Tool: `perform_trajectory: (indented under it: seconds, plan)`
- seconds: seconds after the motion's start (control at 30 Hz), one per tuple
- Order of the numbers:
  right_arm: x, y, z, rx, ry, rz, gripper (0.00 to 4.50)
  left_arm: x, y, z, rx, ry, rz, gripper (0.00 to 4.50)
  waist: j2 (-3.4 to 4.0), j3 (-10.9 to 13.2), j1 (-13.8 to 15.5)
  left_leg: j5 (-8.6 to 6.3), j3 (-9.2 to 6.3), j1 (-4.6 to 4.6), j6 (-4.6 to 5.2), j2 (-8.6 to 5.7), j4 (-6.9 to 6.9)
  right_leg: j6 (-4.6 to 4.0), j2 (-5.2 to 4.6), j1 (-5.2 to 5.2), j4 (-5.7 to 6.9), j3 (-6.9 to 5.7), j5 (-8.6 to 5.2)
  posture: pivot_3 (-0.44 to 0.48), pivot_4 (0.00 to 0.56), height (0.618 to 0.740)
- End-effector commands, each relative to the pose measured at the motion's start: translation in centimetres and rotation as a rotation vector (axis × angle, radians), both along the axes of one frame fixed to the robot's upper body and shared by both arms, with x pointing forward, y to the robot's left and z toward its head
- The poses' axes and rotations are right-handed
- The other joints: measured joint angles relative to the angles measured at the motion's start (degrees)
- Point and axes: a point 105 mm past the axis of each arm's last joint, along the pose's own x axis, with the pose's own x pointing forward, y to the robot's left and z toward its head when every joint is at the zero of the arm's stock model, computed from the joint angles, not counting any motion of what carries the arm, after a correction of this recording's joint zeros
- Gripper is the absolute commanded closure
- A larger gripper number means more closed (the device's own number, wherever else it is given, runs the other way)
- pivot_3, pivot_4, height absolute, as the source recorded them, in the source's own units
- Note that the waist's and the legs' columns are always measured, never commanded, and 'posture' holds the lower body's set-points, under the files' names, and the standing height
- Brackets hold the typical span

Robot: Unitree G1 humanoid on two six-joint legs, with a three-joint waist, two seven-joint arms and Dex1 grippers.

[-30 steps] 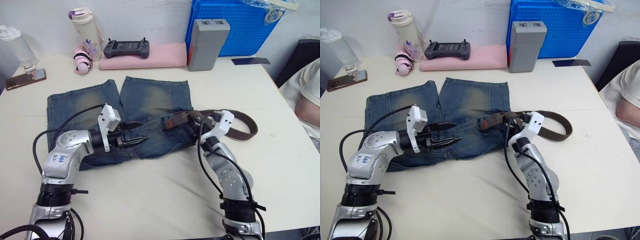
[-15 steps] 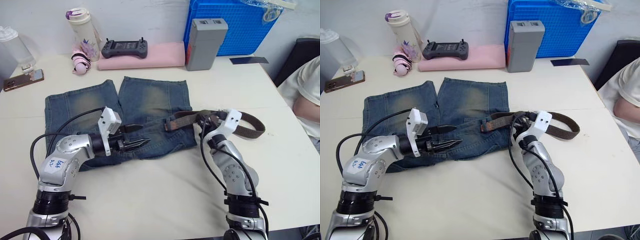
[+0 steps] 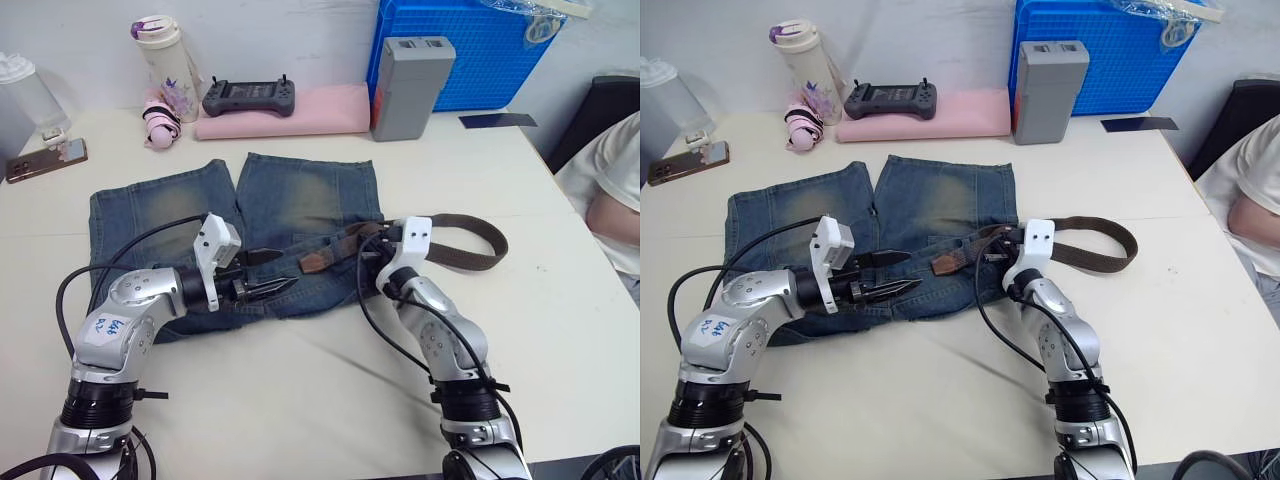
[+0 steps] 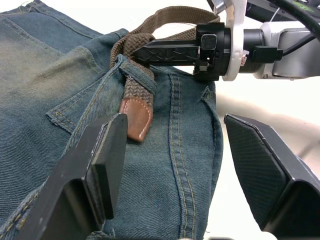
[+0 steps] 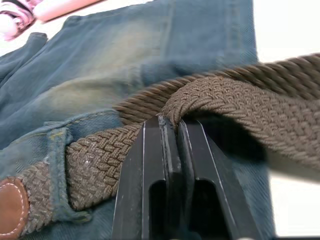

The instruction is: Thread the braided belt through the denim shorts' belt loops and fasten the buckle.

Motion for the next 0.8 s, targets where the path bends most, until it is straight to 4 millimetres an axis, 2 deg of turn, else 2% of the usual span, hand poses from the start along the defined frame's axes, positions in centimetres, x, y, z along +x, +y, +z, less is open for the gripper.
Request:
perform_trajectory:
  seconds: [0.03, 0.2, 0.33, 0.53, 0.73, 0.8]
  plan:
    - [-0.6, 1.4, 1.8, -0.006, -0.074, 0.068, 4.50, 0.4, 0.5, 0.2, 0.012, 0.011, 0.038, 1.08, 0.00, 0.00, 0.01, 0.00, 0.00, 0.00, 0.00, 0.00, 0.00, 0.00, 0.00, 0.00, 0.00, 0.00, 0.00, 0.000, 0.150, 0.724]
    - [-1.1, 1.3, 1.6, -0.007, -0.067, 0.070, 4.50, 0.9, 0.4, -0.7, -0.097, 0.256, 0.117, 1.08, 0.00, 0.00, 0.08, 0.00, -0.01, 0.00, 0.00, 0.00, 0.00, 0.00, -0.01, 0.01, 0.00, 0.00, 0.00, 0.000, 0.150, 0.724]
    - [-1.3, 1.1, 1.3, -0.005, -0.056, 0.062, 4.50, 0.2, -0.8, -0.7, -0.121, 0.369, 0.081, 1.08, 0.00, 0.00, 0.08, 0.00, -0.01, 0.00, 0.00, 0.00, 0.00, 0.00, 0.00, 0.00, 0.01, 0.00, 0.00, 0.000, 0.150, 0.724]
    - [-1.5, 1.1, 1.4, 0.012, -0.059, 0.054, 4.50, 1.4, -1.4, -1.6, -0.067, 0.397, 0.135, 1.08, 0.00, 0.00, 0.04, 0.01, -0.01, 0.01, -0.05, 0.00, 0.00, 0.00, 0.04, 0.01, 0.01, 0.01, 0.00, 0.000, 0.150, 0.724]
    - [-1.7, 1.1, 1.6, 0.025, -0.065, 0.050, 4.50, 2.6, -1.8, -0.9, -0.026, 0.296, 0.141, 1.08, 0.00, 0.00, 0.12, 0.00, 0.00, 0.02, -0.09, 0.00, 0.00, 0.00, 0.07, 0.00, 0.01, 0.02, 0.00, 0.000, 0.150, 0.724]
    - [-1.7, 1.1, 1.6, 0.028, -0.066, 0.048, 4.50, 3.0, -1.9, -1.3, 0.018, 0.268, 0.139, 1.08, 0.00, 0.00, 0.15, 0.00, 0.00, 0.02, -0.09, 0.00, 0.00, 0.00, 0.06, 0.00, 0.00, 0.02, 0.00, 0.000, 0.150, 0.724]
